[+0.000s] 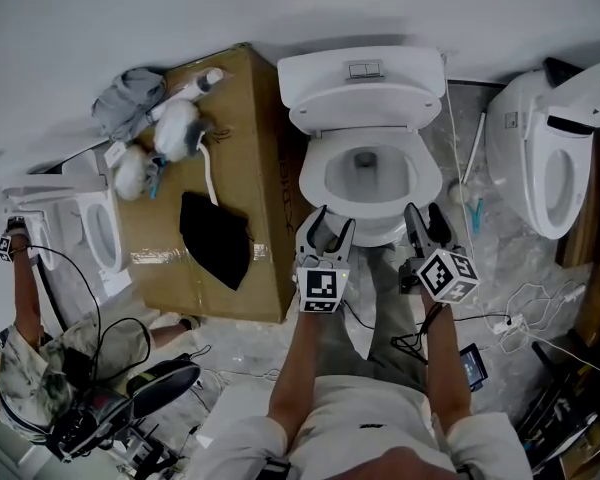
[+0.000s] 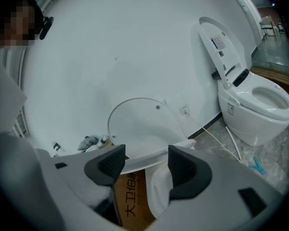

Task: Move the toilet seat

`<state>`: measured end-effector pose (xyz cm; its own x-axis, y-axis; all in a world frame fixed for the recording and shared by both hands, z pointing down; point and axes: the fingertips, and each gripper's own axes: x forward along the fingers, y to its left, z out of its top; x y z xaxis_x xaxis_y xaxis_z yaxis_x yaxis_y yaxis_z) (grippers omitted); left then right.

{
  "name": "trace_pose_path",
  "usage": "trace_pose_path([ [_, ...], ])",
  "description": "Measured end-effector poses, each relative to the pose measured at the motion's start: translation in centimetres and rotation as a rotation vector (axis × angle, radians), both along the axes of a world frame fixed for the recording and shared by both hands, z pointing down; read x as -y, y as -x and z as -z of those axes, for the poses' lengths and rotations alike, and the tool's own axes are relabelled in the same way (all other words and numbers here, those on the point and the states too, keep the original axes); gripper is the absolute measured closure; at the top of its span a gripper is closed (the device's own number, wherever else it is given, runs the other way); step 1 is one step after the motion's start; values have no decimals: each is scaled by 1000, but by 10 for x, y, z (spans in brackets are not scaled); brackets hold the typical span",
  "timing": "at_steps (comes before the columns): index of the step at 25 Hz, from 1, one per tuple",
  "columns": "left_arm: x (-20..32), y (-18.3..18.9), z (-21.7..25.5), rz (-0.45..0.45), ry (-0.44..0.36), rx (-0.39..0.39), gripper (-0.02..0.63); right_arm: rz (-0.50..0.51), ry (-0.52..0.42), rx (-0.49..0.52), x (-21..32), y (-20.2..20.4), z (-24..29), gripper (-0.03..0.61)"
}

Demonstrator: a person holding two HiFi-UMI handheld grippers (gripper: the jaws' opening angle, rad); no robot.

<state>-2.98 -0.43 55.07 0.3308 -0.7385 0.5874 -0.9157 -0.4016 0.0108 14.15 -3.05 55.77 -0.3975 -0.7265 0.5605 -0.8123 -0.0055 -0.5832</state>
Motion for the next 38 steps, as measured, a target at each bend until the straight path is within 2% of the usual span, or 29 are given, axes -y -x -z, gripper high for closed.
trace_pose_path([
  [4, 9, 1, 4, -5, -4, -12, 374, 75, -59, -24, 5, 4, 13, 285],
  [8, 17, 2, 8, -7, -10, -21, 374, 174, -117, -90, 8, 10, 22, 285],
  [21, 41, 6, 17, 4, -16, -43, 376, 387, -232, -283, 24, 29, 31, 285],
  [28, 56, 9, 23, 20, -34, -56, 377, 437, -261, -322, 40, 32, 31, 285],
  [38, 80, 12, 31, 42, -64, -67, 382, 436, -297, -333, 64, 31, 38, 299],
])
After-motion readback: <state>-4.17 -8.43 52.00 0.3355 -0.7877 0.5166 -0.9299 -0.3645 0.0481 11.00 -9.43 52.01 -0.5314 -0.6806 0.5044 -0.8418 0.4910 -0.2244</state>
